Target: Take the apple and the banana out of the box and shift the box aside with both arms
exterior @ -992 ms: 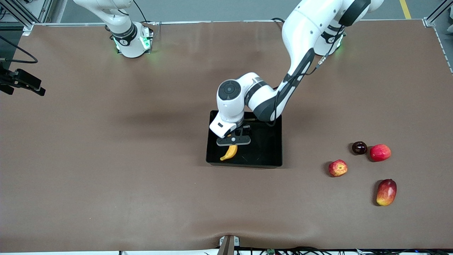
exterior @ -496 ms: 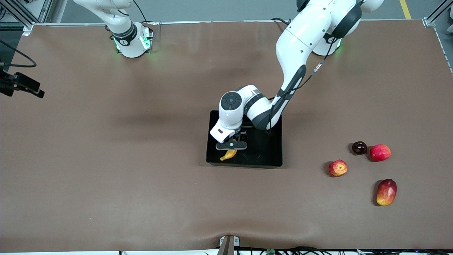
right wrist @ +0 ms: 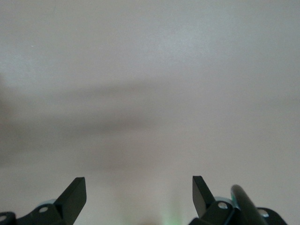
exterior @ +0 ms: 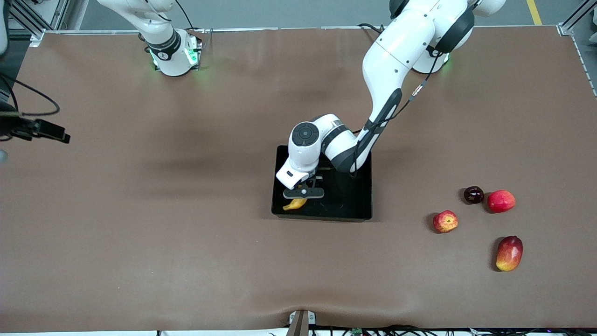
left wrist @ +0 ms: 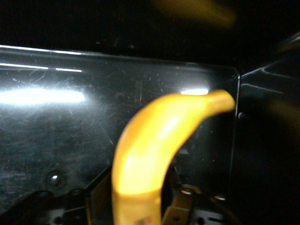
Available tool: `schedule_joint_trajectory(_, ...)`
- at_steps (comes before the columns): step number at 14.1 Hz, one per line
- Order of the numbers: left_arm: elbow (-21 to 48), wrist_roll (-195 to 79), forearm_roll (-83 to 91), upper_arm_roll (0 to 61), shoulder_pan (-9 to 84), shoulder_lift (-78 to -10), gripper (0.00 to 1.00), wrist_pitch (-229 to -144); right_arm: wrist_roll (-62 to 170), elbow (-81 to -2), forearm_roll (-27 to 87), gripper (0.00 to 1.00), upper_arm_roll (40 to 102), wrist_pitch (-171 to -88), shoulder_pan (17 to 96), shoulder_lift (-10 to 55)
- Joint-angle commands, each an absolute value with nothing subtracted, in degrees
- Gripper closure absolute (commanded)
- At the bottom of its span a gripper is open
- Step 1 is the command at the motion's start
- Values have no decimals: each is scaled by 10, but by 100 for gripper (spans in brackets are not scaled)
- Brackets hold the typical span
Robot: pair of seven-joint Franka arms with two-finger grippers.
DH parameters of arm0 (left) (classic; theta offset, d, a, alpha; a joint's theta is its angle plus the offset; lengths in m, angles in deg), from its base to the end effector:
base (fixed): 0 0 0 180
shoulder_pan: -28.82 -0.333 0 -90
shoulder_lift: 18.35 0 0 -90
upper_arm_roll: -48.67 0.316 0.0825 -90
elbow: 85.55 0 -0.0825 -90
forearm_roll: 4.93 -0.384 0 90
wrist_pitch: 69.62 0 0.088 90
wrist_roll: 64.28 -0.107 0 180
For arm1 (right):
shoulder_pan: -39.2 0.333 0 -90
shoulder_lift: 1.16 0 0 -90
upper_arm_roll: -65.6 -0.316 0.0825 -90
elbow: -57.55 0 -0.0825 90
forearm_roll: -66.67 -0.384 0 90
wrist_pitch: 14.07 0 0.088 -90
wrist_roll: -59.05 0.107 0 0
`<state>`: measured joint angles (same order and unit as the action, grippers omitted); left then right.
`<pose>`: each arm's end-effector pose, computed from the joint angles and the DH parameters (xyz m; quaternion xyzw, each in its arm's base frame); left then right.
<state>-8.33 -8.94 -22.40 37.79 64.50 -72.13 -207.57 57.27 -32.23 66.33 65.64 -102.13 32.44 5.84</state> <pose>0.5407 -0.5196 0.1762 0.9968 0.0138 0.0725 0.0323 0.5782 -0.0683 0.5541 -0.9961 0.0438 0.0756 0.0086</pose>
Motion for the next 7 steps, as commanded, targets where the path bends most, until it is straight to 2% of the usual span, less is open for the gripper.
schedule_joint_trajectory(1,-89,-78,-238,379,644,-719,100,-2083,565,-309,645,0,645,-1043,332,103)
schedule_joint_trajectory(4,-88,-83,-241,379,640,-684,100,-2065,571,-311,601,0,645,-1087,359,126)
schedule_joint_trajectory(7,-89,-87,-242,379,638,-635,100,-2002,585,-317,551,0,646,-1110,392,153)
